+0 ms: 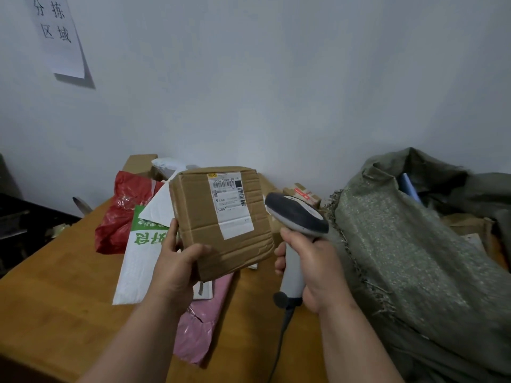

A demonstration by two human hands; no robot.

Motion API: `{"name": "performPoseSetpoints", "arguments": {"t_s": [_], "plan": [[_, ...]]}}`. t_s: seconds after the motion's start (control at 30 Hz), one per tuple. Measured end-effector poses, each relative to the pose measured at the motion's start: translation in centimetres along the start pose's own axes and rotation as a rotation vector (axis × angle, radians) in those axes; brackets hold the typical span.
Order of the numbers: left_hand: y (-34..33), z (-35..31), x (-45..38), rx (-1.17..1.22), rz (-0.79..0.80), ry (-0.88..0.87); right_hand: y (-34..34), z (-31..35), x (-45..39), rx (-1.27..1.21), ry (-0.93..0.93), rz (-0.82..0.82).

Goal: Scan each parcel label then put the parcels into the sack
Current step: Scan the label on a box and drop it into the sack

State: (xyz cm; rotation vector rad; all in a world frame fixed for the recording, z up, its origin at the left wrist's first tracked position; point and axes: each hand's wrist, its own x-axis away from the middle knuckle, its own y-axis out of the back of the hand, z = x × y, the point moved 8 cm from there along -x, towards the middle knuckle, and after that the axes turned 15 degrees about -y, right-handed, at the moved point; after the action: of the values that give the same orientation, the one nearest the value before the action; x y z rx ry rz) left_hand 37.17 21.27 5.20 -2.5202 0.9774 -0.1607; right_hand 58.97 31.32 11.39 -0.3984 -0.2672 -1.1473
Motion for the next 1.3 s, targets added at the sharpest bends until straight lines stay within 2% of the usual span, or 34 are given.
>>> {"name": "performPoseSetpoints", "arguments": {"t_s": [0.27,0.5,1.0,1.17,1.3], "plan": [[-0.2,-0.4,0.8,0.004,0.033,-0.001,-1.7,0.8,2.0,0.108,0.049,0.076],[0.0,-0.1,1.1,0.007,0.053,0.011,-1.8,1.3,2.9,0.237,0.1,0.065],[0.1,0.7,1.6,-0.005,0.059,0.022,-1.0,1.2,3.0,0.221,0.118,0.028],[-0.4,0.3,1.2,-0.007,0.099,0.017,-0.2,0.9,2.9,0.219,0.097,-0.035],[-3.3,-0.9,0.6,-0.006,0.149,-0.025,1.9,1.6,3.1,0.2,0.103,-0.123]]}}
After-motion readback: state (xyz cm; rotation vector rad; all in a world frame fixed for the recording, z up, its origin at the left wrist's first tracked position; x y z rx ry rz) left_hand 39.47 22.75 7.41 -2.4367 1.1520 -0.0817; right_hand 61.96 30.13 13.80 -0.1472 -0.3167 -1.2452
